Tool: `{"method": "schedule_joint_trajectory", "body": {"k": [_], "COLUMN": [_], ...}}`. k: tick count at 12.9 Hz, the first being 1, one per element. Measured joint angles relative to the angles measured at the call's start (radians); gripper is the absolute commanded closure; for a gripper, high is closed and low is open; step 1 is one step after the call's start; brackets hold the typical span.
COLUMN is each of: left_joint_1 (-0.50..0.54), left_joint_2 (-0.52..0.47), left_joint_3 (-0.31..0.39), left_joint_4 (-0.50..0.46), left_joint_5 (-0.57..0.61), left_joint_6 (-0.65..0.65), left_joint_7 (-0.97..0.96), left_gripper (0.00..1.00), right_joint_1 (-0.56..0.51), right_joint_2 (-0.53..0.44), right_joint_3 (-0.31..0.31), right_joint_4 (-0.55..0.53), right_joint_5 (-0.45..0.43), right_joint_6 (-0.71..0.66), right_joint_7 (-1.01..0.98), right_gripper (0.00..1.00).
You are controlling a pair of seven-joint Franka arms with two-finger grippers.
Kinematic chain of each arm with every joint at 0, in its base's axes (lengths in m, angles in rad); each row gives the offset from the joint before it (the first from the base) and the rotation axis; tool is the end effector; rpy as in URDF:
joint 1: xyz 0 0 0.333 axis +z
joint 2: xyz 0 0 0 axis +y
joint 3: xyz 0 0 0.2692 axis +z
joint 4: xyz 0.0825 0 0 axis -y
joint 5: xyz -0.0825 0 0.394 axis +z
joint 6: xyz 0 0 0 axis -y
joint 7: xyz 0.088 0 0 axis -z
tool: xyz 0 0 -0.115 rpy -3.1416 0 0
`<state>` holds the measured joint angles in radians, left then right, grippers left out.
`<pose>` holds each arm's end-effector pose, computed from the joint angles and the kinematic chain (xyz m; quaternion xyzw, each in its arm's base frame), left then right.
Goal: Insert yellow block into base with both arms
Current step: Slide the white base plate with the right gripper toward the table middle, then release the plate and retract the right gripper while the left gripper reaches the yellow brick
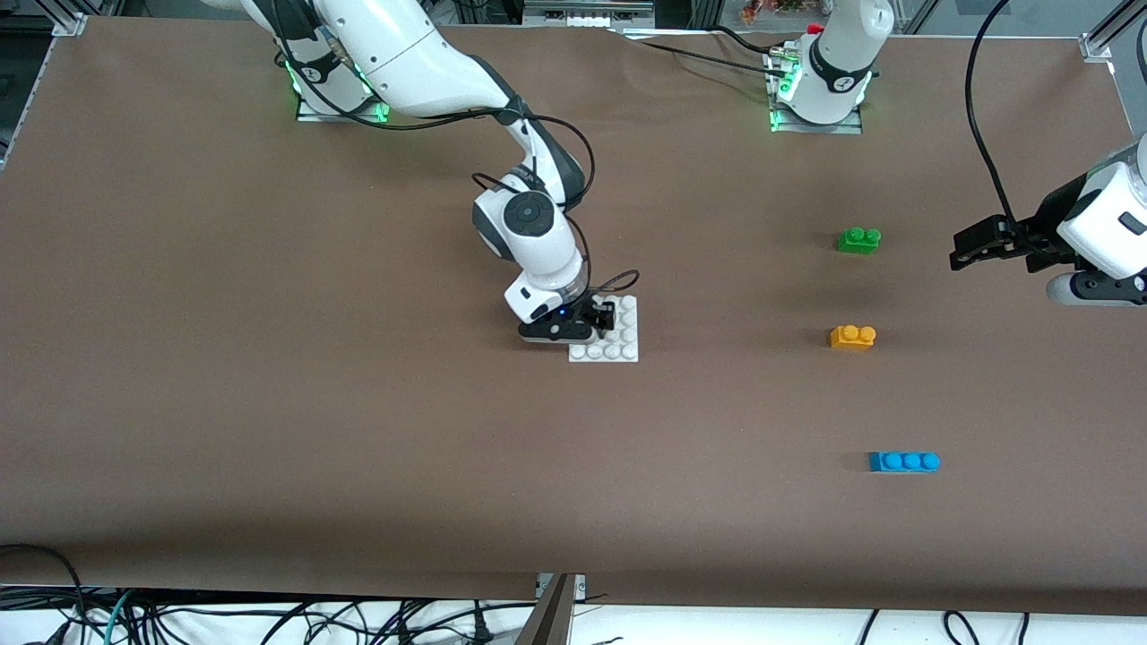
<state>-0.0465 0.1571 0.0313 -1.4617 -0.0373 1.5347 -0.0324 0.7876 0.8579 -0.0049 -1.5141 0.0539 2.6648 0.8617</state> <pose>0.5990 -0.0147 0.5276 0.9989 0.0086 -0.0424 0.0152 0.5029 0.4990 0.1364 -0.9874 0.0598 -0.0890 0.1164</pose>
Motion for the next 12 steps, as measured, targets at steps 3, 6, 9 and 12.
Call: {"method": "schedule_joint_trajectory", "body": {"k": [3, 6, 9, 12], "left_joint_1": [-0.001, -0.009, -0.01, -0.011], "left_joint_2": [0.0, 0.0, 0.0, 0.0], "left_joint_3": [-0.003, -0.005, -0.004, -0.004], "left_joint_4": [0.0, 0.0, 0.0, 0.0], "left_joint_5": [0.0, 0.0, 0.0, 0.0], "left_joint_6": [0.0, 0.0, 0.0, 0.0], "left_joint_7": [0.0, 0.0, 0.0, 0.0], "left_gripper": [0.0, 0.0, 0.0, 0.0], "right_joint_1": [0.021, 0.021, -0.002, -0.095], "right_joint_2": [0.0, 0.006, -0.019, -0.152], "right_joint_3": [0.0, -0.001, -0.011, -0.031], "right_joint_4": [0.001, 0.01, 0.083, 0.158], "right_joint_5": [0.0, 0.0, 0.0, -0.001], "right_joint_6": [0.002, -0.005, -0.168, -0.47], "right_joint_7": [0.02, 0.028, 0.024, -0.137], "right_gripper": [0.14, 0.02, 0.01, 0.01]}}
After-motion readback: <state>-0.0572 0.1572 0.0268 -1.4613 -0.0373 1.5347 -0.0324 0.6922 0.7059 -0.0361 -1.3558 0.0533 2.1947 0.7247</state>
